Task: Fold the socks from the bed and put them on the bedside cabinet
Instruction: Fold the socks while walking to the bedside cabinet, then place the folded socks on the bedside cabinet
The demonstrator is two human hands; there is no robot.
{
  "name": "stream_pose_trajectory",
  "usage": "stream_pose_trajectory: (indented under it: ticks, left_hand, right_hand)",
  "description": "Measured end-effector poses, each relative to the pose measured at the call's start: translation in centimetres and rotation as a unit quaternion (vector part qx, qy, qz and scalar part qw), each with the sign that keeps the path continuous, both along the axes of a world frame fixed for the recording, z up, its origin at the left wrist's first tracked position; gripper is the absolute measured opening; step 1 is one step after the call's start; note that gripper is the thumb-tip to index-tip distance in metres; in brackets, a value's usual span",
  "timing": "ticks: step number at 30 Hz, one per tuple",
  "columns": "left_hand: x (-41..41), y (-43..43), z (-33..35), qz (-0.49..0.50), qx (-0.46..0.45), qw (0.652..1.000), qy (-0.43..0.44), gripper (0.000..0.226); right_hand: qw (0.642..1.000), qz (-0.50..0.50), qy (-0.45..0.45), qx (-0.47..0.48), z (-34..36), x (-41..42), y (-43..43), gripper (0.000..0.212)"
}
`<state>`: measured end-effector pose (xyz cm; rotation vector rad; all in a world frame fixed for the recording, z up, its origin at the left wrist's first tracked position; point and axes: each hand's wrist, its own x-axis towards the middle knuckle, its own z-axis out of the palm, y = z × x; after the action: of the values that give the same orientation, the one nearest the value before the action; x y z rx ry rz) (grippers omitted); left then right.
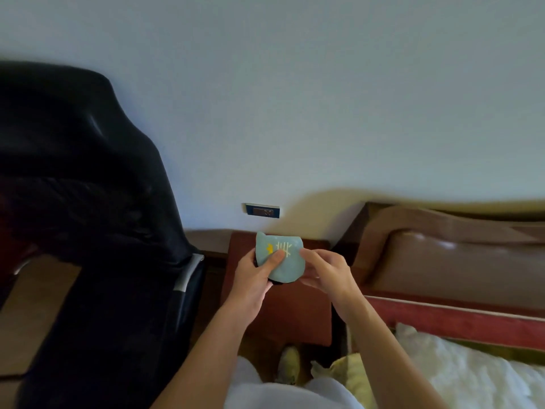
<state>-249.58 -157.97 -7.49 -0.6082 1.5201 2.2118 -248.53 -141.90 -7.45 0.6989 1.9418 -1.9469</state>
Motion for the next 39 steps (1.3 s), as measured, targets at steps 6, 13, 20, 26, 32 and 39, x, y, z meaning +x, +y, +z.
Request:
stream_pose_trajectory:
  ticks: [6,13,20,26,32,39]
  left_hand:
    - [-2.1,-0.3,-2.4,0.024,-0.005,0.999,-0.029,0.041]
    - [-3.1,-0.6,-7.2,0.028,-0.014,0.998,-0.057,0.023]
    - [-3.2,-1.1,-15.4,0.029,-0.056,0.994,-0.087,0.030]
    - [-3.7,-1.8,-25.4,0.007,-0.147,0.983,-0.106,0.019]
    - [-4.1,-1.4,-34.0,-0.076,-0.249,0.962,-0.084,0.019]
    - [-4.8,-0.1,-39.4,-0.149,-0.285,0.946,-0.049,0.029]
  right_hand:
    - [1.000,0.007,-0.010,-0.009,-2.0,-2.8,-0.2,0.016]
    - [0.999,0.012,-0.019,0.029,-6.3,-3.8,-0.2,0.016]
    - [0.990,0.052,-0.049,0.122,-14.3,-3.6,-0.6,0.009]
    - [0.919,0.192,0.010,0.344,-24.6,-0.6,-0.1,0.030]
    - [0.835,0.314,0.064,0.447,-34.5,3.6,0.7,0.044]
    - [0.786,0.362,0.038,0.501,-40.9,5.2,1.2,0.062]
